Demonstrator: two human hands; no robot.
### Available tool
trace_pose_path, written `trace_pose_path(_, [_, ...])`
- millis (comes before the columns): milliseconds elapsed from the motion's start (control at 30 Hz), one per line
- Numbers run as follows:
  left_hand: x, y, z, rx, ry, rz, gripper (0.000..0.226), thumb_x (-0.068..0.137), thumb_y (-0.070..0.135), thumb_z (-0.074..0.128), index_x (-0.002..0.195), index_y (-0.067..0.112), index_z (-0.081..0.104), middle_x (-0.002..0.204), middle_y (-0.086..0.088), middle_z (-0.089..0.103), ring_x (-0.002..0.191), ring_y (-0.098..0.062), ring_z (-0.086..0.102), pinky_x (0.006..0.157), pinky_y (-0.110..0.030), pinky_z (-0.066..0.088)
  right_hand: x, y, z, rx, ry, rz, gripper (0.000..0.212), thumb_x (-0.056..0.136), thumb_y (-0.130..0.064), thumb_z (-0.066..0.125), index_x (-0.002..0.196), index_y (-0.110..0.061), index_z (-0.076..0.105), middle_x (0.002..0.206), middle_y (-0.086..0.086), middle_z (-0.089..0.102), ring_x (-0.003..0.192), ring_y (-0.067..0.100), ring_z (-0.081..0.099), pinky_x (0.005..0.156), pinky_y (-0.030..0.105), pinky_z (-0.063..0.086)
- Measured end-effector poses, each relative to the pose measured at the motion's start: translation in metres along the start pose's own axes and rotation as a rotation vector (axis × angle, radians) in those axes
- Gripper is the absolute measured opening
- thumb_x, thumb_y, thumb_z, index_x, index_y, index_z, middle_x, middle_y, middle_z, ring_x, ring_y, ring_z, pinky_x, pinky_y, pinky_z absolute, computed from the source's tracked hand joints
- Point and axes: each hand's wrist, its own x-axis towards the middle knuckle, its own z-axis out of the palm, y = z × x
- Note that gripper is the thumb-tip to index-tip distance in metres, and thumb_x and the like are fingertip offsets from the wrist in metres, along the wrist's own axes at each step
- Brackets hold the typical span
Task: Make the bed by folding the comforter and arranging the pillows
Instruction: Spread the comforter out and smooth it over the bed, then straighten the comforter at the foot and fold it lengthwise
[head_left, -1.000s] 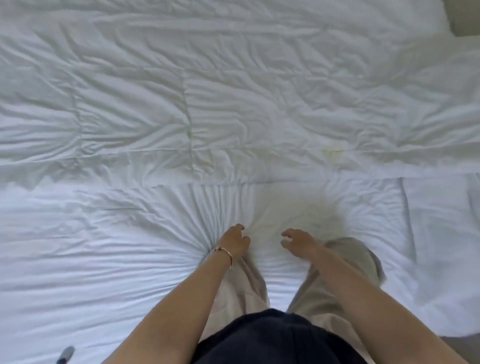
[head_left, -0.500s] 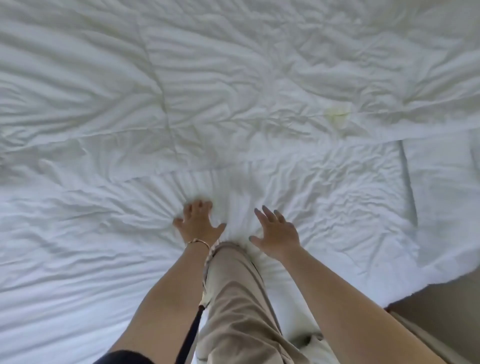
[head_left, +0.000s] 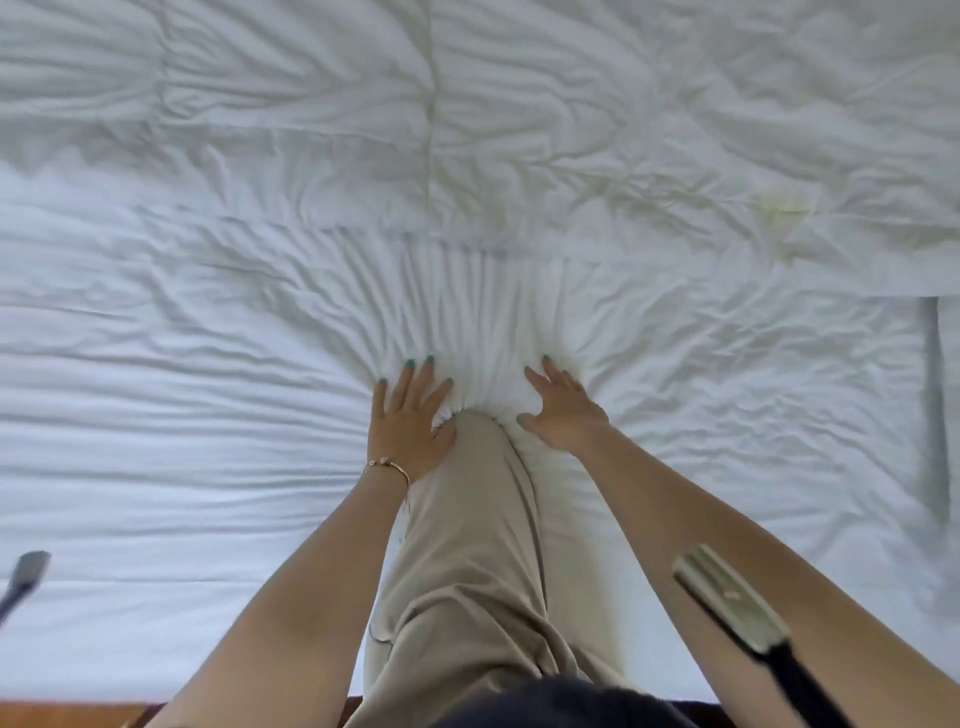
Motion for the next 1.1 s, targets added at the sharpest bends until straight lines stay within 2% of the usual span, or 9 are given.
trace_pose_path(133, [-0.066, 0.044, 0.000, -0.653, -0.030, -0.282, 0.043, 0.099, 0.031, 0.040, 0.139, 0.018, 0.050, 0.153, -0.004, 0.035, 0.144, -0.022, 0.024, 0.113, -0.033, 0.024, -0.073, 0.028, 0.046, 0.503, 0.046, -0.031, 0.081, 0.094, -0.038, 0.056, 0.156, -0.023, 0.006, 0.162, 0.001, 0.015, 0.146, 0.019, 0.022, 0.116, 0.031, 0.023])
trace_pose_path(233, [-0.131, 0.077, -0.008, -0.966, 0.063, -0.376, 0.044, 0.099, 0.028, 0.043, 0.139, 0.012, 0.050, 0.141, -0.006, 0.052, 0.130, -0.024, 0.046, 0.099, -0.027, 0.033, -0.131, 0.048, 0.098, 0.491, 0.013, 0.003, 0.077, 0.096, -0.045, 0.049, 0.156, -0.018, 0.008, 0.159, 0.007, 0.024, 0.144, 0.022, 0.028, 0.116, 0.032, 0.025])
trace_pose_path(367, [-0.212, 0.092, -0.022, -0.959, 0.216, -0.366, 0.047, 0.097, 0.034, 0.047, 0.142, 0.019, 0.046, 0.143, 0.000, 0.050, 0.124, -0.011, 0.046, 0.097, -0.022, 0.030, -0.184, 0.056, 0.152, 0.452, -0.034, -0.162, 0.054, 0.104, -0.044, 0.024, 0.153, -0.021, 0.025, 0.155, 0.005, 0.035, 0.139, 0.023, 0.036, 0.109, 0.027, 0.027])
trace_pose_path(433, [-0.246, 0.091, -0.030, -0.894, 0.308, -0.393, 0.049, 0.097, 0.039, 0.048, 0.142, 0.021, 0.045, 0.143, -0.003, 0.048, 0.127, -0.017, 0.045, 0.097, -0.023, 0.029, -0.209, 0.052, 0.168, 0.487, -0.041, -0.243, 0.054, 0.103, -0.048, 0.019, 0.150, -0.025, 0.031, 0.152, 0.001, 0.040, 0.135, 0.020, 0.040, 0.102, 0.022, 0.026])
trace_pose_path(533, [-0.294, 0.086, -0.041, -0.708, 0.457, -0.478, 0.050, 0.097, 0.042, 0.047, 0.141, 0.020, 0.044, 0.141, -0.008, 0.047, 0.128, -0.025, 0.044, 0.100, -0.031, 0.034, -0.237, 0.040, 0.181, 0.454, -0.066, -0.426, 0.053, 0.099, -0.052, 0.021, 0.147, -0.033, 0.036, 0.145, -0.005, 0.047, 0.123, 0.010, 0.047, 0.096, 0.021, 0.030])
trace_pose_path(633, [-0.331, 0.072, -0.049, -0.600, 0.549, -0.603, 0.051, 0.094, 0.039, 0.051, 0.141, 0.020, 0.044, 0.147, -0.008, 0.040, 0.130, -0.032, 0.041, 0.105, -0.043, 0.037, -0.249, 0.022, 0.181, 0.318, -0.122, -0.556, 0.050, 0.100, -0.045, 0.030, 0.149, -0.037, 0.029, 0.148, -0.005, 0.045, 0.129, 0.014, 0.046, 0.099, 0.027, 0.036])
trace_pose_path(833, [-0.380, 0.040, -0.025, -0.350, 0.270, -0.785, 0.059, 0.085, 0.057, 0.049, 0.141, 0.041, 0.038, 0.156, 0.011, 0.022, 0.145, -0.028, 0.012, 0.112, -0.050, 0.022, -0.249, 0.003, 0.168, 0.080, -0.133, -0.583, 0.061, 0.099, -0.051, 0.036, 0.154, -0.036, 0.016, 0.154, -0.002, 0.035, 0.137, 0.018, 0.039, 0.107, 0.037, 0.035])
trace_pose_path(933, [-0.385, 0.027, -0.003, -0.235, 0.119, -0.777, 0.056, 0.085, 0.057, 0.044, 0.138, 0.042, 0.041, 0.152, 0.019, 0.029, 0.143, -0.018, 0.020, 0.109, -0.054, 0.021, -0.245, 0.002, 0.162, 0.003, -0.124, -0.543, 0.067, 0.098, -0.050, 0.038, 0.155, -0.030, 0.010, 0.157, -0.001, 0.029, 0.139, 0.019, 0.035, 0.110, 0.038, 0.033])
trace_pose_path(1100, [-0.384, 0.015, 0.043, -0.650, 0.049, -0.664, 0.060, 0.090, 0.032, 0.057, 0.146, 0.024, 0.036, 0.159, 0.007, 0.016, 0.129, -0.016, 0.043, 0.110, -0.033, 0.030, -0.235, 0.002, 0.161, -0.106, -0.151, -0.477, 0.069, 0.099, -0.049, 0.038, 0.156, -0.026, 0.006, 0.160, 0.000, 0.020, 0.143, 0.020, 0.027, 0.114, 0.040, 0.028])
